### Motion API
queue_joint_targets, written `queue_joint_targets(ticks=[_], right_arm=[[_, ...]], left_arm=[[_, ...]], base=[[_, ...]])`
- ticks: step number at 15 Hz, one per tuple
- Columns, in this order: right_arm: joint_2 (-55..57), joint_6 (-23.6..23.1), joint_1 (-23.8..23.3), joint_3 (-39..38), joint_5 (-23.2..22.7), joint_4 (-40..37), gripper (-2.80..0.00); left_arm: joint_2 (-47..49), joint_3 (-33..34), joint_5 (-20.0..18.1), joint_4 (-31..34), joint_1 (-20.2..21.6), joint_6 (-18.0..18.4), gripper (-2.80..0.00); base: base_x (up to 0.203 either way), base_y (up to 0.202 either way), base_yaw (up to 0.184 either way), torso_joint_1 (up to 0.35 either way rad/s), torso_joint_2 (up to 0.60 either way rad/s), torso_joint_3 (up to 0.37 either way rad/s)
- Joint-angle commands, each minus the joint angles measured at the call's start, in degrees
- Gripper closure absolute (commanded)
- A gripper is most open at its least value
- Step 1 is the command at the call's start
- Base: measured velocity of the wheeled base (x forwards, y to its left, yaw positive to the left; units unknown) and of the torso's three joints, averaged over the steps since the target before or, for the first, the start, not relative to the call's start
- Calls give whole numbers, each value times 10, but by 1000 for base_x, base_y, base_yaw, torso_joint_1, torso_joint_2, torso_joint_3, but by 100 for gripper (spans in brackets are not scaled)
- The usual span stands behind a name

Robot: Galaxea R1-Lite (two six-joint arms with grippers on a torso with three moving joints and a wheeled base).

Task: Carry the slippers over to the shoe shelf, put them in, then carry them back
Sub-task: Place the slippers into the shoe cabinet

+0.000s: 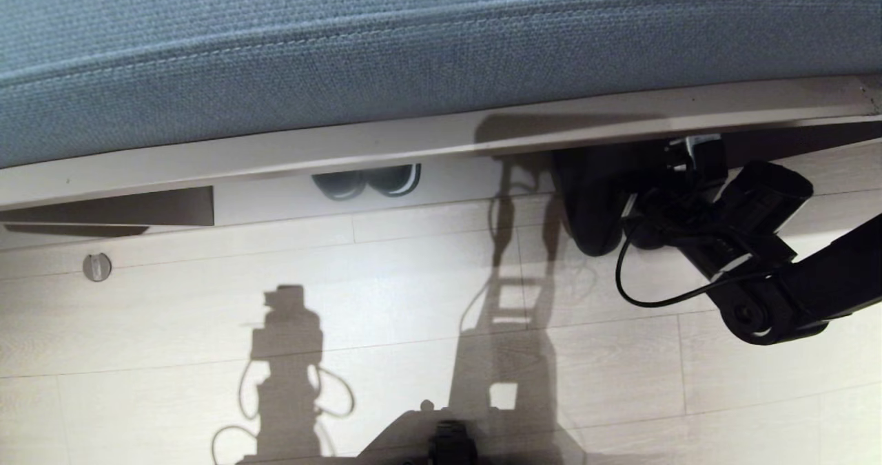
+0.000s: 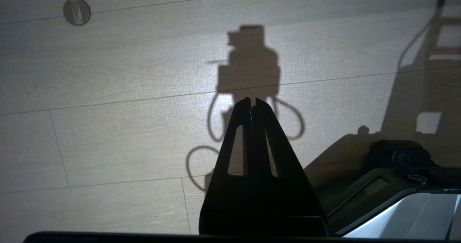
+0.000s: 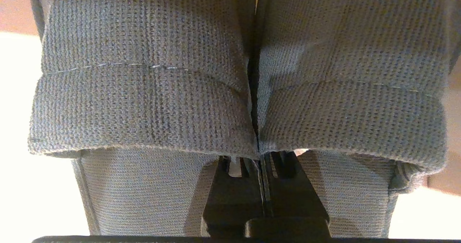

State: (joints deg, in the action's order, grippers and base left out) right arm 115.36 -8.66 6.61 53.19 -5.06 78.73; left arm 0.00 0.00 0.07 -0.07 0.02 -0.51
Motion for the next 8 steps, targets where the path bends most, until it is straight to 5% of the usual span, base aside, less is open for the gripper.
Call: queue_joint_targets(ticks=[1, 8], right_arm=[[8, 0, 0, 22, 0, 1, 0], [25, 22, 0, 90, 0, 0, 0]], left_arm=[[0, 0, 0, 0, 1, 0, 0], [0, 0, 0, 0, 0, 0, 0]], base=[[0, 0, 0, 0, 0, 0], [0, 0, 0, 0, 0, 0]])
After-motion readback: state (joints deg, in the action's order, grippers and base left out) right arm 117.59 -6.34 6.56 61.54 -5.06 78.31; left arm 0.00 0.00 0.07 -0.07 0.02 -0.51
